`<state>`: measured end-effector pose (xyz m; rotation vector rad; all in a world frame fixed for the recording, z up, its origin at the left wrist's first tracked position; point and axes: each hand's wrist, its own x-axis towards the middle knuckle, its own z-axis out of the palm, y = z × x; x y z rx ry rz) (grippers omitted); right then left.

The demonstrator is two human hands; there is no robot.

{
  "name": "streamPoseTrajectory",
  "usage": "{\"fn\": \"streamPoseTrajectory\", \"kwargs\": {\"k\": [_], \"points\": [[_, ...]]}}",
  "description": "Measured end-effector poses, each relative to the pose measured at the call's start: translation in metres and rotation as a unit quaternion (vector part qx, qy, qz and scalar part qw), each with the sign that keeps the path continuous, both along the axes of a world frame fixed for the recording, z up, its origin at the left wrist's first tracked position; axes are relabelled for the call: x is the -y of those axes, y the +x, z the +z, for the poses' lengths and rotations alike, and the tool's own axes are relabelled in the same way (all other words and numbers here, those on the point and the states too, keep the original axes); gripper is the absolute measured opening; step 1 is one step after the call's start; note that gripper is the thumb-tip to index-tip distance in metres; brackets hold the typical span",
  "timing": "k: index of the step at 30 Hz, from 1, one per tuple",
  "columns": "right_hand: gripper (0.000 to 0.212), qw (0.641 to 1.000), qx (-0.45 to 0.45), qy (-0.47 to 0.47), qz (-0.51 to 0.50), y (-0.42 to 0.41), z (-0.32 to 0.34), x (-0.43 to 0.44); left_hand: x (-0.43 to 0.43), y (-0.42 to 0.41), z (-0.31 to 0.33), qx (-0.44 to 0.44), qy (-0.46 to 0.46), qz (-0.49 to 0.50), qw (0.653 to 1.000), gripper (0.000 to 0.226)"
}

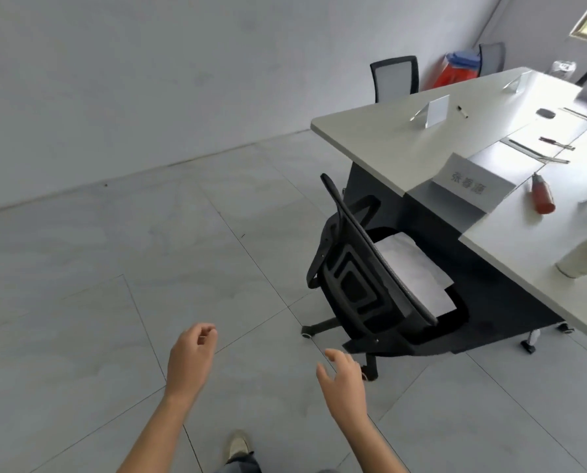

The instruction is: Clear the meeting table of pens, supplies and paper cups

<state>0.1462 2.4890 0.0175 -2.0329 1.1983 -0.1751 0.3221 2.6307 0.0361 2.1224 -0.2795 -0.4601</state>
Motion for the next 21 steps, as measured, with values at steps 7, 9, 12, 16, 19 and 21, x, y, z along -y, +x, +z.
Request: {"fn": "streamPoseTrajectory", "kwargs": {"k": [7, 9, 12, 16, 19, 21], "points": [[0.034, 0.999, -0.029, 0.01, 0.036, 0.076, -0.002, 0.012, -0.005, 0.062, -0.018, -0.068, 0.02, 0.025, 0.997, 0.02], [0.034, 0.998, -0.038, 0.016, 0.047, 0.1, -0.004, 0.023, -0.002, 0.083, -0.022, -0.083, 0.023, 0.025, 0.996, 0.015], [0.034, 0.997, -0.039, 0.037, 0.06, 0.145, -0.008, 0.041, 0.004, 0.121, -0.022, -0.088, 0.028, 0.036, 0.995, 0.016], [0.033, 0.993, -0.026, 0.058, 0.098, 0.231, -0.013, 0.075, 0.025, 0.191, -0.024, -0.077, 0.036, 0.061, 0.995, 0.014], [0.033, 0.988, -0.018, 0.059, 0.142, 0.305, -0.015, 0.11, 0.052, 0.246, -0.02, -0.064, 0.054, 0.065, 0.994, 0.015], [0.033, 0.984, -0.022, 0.048, 0.173, 0.352, -0.013, 0.135, 0.071, 0.281, -0.014, -0.058, 0.06, 0.072, 0.994, 0.019]]}}
